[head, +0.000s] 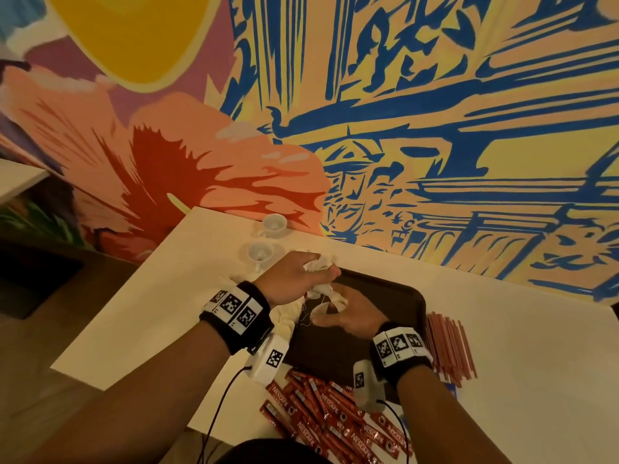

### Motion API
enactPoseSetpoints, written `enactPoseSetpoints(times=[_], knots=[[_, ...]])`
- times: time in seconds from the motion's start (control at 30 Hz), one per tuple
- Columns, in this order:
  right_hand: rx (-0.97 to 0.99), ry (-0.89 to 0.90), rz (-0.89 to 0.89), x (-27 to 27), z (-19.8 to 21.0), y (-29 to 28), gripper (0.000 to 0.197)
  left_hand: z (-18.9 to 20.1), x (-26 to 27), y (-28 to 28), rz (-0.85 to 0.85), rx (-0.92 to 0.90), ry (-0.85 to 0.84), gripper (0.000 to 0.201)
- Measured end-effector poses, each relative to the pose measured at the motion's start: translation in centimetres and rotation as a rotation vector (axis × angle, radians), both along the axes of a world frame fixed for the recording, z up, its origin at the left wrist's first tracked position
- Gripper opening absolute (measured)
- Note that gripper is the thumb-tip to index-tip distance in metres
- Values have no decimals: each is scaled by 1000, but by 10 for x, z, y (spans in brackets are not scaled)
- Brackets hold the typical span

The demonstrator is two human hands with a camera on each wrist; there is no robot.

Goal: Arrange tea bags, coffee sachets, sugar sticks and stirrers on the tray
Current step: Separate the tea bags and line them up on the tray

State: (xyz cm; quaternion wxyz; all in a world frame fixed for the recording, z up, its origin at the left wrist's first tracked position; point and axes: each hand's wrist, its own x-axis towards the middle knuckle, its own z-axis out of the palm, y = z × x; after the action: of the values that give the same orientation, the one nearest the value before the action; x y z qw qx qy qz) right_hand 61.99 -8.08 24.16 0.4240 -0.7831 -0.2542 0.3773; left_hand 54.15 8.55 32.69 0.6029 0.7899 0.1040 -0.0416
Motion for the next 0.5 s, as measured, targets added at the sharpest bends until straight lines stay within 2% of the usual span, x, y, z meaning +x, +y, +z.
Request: enactPoseSetpoints(times=[0.13,0.27,0.37,0.5], knots=[[-25,-133,-44,4,-7,9,37,7,4,6,-4,-55,-23,21],[-36,-140,-63,12,-12,8,28,5,3,23,33,-84,-8,39],[-56,-159,-87,24,-21,5,16,0,0,38,89,-142,35,38],[-132,-81,-184,43,-35,7,17,-11,-5,61,173,-228,83,37]])
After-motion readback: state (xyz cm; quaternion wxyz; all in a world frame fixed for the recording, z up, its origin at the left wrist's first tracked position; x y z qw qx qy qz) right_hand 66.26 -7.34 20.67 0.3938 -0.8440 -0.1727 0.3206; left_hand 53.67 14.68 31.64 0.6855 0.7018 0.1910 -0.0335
